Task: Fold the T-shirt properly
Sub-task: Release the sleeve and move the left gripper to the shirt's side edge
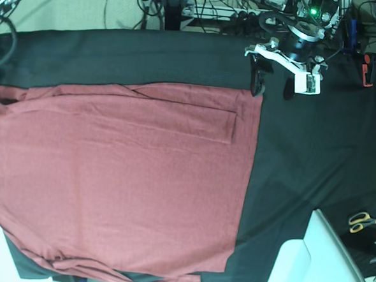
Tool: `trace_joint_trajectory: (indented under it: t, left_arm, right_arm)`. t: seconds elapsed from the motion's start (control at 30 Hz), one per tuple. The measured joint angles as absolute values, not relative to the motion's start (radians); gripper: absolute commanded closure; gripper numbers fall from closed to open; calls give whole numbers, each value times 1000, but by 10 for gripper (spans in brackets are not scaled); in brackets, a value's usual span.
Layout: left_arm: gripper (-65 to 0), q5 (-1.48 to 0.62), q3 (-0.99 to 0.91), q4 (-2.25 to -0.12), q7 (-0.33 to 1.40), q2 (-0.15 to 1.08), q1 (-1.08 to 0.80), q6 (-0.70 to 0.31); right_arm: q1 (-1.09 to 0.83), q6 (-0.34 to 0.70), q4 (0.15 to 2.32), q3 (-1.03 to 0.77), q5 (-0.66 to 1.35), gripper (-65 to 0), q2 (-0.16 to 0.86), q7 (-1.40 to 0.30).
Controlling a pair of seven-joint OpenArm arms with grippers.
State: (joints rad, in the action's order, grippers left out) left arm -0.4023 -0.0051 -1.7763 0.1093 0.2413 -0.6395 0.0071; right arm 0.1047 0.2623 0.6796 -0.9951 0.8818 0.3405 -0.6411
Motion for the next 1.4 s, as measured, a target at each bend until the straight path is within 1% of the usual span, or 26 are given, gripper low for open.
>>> trace_joint_trajectory:
  t: [0.07,0.23,0.33,0.37,0.47,0.5,0.57,0.67,0.8,0.9,1.03,1.13,1.2,1.4]
  left_arm:
    - [-438,-402,-5,-1777,109,242,-645,7]
    - [-436,-402,-5,-1776,109,241,-649,7]
    - [-436,-402,-6,-1777,110,242,-663,8]
    - [-436,-402,-6,-1776,110,242,-665,8]
    - [-436,-402,-6,-1776,109,241,-668,7]
    - [-436,-402,-6,-1776,109,241,-671,7]
    - [-436,-429,-6,-1776,109,238,-680,8]
    - [-436,-577,-6,-1770,106,236,-680,7]
    - [-434,-705,-6,-1687,103,272,-669,12]
    - [-434,-704,-10,-1655,102,271,-670,23]
    - [-434,-705,-4,-1652,105,261,-669,0]
    - [-434,-704,-6,-1649,101,265,-671,-57]
    - [-434,-704,-6,-1649,102,260,-670,-79]
    - [-434,-705,-6,-1649,102,258,-670,-79]
  right_arm:
    - [130,270,665,-996,824,-446,341,-627]
    - [223,351,581,-1001,690,-440,347,-604]
    - [246,361,531,-1003,677,-438,352,-563]
    - [245,369,524,-1004,685,-431,353,-558]
    - [240,371,521,-1004,683,-374,355,-551]
    - [239,370,521,-1004,681,-365,355,-551]
    - [237,368,521,-1004,680,-365,355,-550]
    - [235,369,521,-1004,681,-365,355,-552]
    - [226,376,522,-1004,685,-363,355,-552]
    - [215,381,524,-1004,696,-363,355,-552]
    - [199,392,530,-1004,702,-374,355,-569]
    - [173,439,567,-1004,696,-432,357,-613]
    - [145,447,615,-1004,692,-432,348,-625]
    - [72,465,668,-1008,705,-432,347,-663]
